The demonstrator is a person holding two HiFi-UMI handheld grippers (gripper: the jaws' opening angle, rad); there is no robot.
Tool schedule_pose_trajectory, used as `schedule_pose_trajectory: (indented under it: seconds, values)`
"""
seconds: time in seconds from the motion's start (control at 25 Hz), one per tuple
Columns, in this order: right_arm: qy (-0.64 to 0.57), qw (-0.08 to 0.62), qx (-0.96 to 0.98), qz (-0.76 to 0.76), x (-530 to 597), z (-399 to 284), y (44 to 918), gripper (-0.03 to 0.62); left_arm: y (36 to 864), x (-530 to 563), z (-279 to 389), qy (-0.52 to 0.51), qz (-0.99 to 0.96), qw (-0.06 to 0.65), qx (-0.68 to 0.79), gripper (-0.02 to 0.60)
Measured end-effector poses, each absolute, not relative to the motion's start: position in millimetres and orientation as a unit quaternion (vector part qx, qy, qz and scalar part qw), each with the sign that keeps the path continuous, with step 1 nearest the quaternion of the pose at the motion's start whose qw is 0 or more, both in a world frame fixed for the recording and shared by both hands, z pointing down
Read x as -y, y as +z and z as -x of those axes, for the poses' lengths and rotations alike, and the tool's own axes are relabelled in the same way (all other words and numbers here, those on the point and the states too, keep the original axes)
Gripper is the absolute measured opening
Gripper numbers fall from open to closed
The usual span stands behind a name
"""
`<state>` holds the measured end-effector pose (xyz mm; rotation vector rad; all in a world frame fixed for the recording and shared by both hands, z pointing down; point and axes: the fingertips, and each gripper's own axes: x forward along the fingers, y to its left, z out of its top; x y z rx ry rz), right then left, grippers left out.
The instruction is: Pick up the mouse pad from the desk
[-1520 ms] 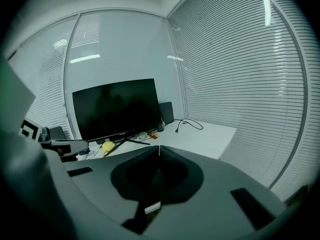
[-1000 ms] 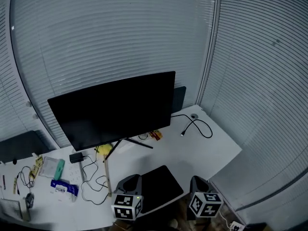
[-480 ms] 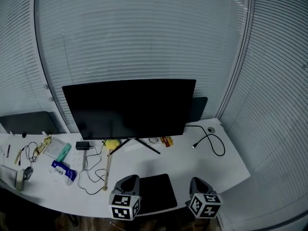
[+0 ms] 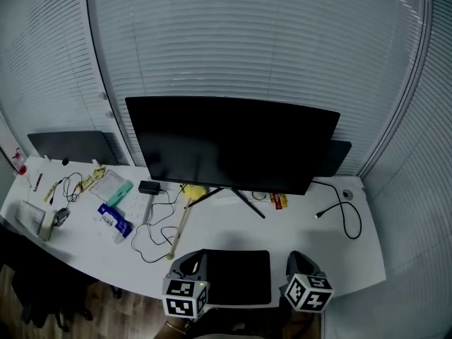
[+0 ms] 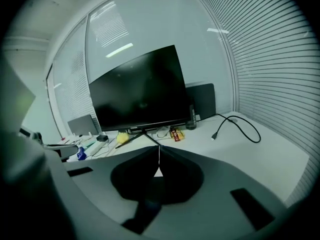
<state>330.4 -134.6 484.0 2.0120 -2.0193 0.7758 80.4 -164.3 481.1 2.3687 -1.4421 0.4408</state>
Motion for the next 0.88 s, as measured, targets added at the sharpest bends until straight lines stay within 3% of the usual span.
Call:
schedule_pose_trajectory:
  seconds: [0.88]
  values:
    - [0.298, 0.153, 0.684, -0.649, 127, -314, 532, 0.034, 523, 142, -65, 0.174, -0.804, 0.219, 0.525, 0.021]
